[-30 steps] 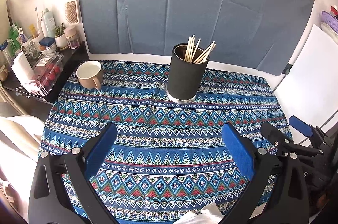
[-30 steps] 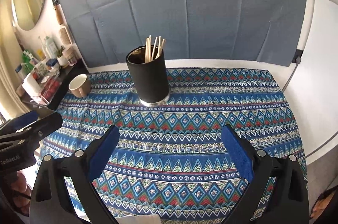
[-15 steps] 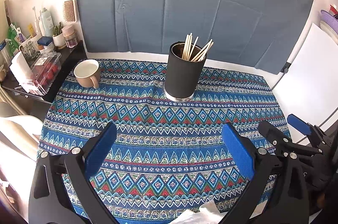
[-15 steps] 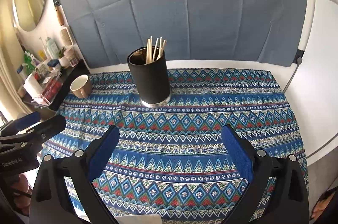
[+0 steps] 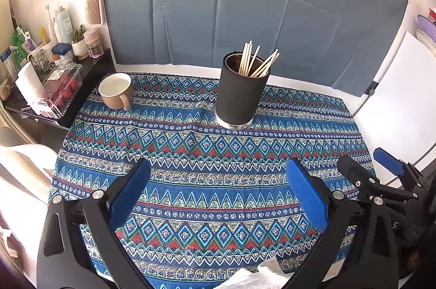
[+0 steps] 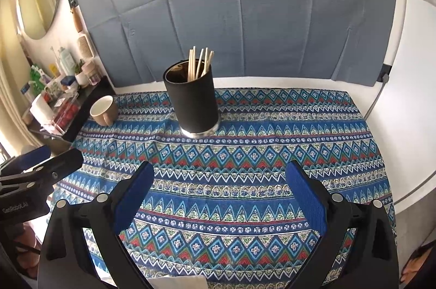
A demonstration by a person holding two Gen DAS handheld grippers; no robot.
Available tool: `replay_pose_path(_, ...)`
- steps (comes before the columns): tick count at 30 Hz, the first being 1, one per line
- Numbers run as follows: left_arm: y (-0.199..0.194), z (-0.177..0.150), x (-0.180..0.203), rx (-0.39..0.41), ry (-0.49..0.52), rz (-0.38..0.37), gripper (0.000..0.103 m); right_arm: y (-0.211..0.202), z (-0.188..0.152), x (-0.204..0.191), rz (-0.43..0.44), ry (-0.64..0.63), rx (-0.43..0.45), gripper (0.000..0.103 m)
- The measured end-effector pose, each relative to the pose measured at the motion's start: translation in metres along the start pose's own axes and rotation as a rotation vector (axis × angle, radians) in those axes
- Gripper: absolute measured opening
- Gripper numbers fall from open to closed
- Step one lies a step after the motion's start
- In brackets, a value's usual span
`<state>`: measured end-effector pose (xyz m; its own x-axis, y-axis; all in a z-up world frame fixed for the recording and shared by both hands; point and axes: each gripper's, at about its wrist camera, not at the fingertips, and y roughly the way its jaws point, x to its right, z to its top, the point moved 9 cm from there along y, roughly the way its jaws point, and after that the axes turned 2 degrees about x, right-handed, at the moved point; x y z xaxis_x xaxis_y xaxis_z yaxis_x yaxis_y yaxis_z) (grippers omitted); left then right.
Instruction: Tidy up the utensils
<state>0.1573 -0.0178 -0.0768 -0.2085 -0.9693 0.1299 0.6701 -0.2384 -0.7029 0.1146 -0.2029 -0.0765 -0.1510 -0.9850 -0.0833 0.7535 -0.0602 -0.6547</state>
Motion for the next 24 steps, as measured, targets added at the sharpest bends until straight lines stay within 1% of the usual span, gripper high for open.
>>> replay_pose_path(24, 0.0016, -0.0048, -0.0050, -0.015, -0.016, 0.014, 0.097, 0.0021, -0.0045, 0.0000, 0.001, 0.007, -0.014, 0.093)
